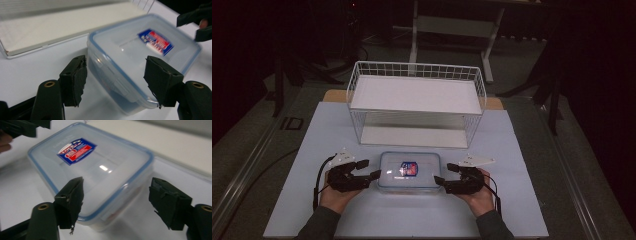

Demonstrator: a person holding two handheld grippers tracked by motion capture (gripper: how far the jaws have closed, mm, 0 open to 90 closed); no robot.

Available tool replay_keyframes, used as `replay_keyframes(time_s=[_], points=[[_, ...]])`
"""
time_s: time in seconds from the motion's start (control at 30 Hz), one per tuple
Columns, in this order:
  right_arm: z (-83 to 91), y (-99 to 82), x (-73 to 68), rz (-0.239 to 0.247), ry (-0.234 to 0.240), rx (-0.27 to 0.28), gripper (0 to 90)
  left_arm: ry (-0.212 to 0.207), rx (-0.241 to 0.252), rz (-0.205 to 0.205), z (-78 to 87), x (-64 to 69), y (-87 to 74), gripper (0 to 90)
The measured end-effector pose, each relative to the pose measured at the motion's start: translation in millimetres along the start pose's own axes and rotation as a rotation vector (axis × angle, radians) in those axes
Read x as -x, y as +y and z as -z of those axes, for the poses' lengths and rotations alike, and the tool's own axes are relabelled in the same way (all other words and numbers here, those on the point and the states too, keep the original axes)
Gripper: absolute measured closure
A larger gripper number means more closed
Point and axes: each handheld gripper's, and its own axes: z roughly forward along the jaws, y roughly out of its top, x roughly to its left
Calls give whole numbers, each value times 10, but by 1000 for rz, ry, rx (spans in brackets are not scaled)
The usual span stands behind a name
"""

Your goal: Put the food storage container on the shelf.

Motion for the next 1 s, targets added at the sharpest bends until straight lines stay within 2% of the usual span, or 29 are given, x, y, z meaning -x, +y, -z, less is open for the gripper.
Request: replay_keyframes(time_s=[0.17,0.3,0.5,0.57,0.63,0.7,0.73,0.8,0.87,0.9,1.0], points=[[-107,-11,14,-53,32,-25,212,-27,-16,46,-73,-41,2,330],[-148,0,68,-95,59,-28,201,-52,-40,64,-151,-49,-1,304],[-171,10,155,-137,89,-41,186,-95,-33,120,-227,-87,3,288],[-188,10,180,-155,115,-51,186,-121,-37,144,-265,-97,-1,267],[-211,6,198,-172,141,-58,182,-146,-43,165,-330,-92,-8,210],[-238,4,208,-189,165,-61,176,-159,-52,201,-379,-83,-10,161],[-238,4,208,-189,165,-61,176,-159,-52,201,-379,-83,-10,152],[-265,0,229,-215,188,-70,170,-179,-59,237,-392,-110,-23,153],[-272,-3,241,-226,196,-72,169,-234,-74,294,-418,-154,-49,174],[-275,-5,247,-233,200,-74,168,-246,-78,312,-428,-167,-59,168],[-276,-8,255,-245,208,-81,169,-247,-82,325,-428,-169,-60,166]])
